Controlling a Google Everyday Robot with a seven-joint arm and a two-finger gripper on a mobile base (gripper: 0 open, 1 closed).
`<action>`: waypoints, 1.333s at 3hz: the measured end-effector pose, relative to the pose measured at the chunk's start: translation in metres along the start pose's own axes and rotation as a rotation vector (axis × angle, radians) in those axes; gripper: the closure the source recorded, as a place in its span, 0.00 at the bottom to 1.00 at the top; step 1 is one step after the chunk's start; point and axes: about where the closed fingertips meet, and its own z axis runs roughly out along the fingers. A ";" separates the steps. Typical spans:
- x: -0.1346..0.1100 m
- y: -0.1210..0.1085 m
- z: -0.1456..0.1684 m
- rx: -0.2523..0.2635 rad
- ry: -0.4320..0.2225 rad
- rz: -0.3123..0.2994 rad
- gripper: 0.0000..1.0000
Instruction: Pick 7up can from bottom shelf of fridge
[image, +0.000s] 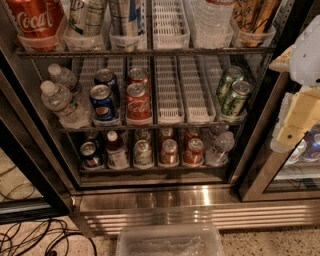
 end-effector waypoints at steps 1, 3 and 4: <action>0.000 0.000 0.000 0.000 0.000 0.000 0.00; -0.006 0.038 0.073 -0.056 -0.039 0.018 0.00; -0.017 0.075 0.140 -0.119 -0.088 0.009 0.00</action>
Offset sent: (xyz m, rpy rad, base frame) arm -0.0075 0.0103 -0.0601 -0.0051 0.0340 -0.0125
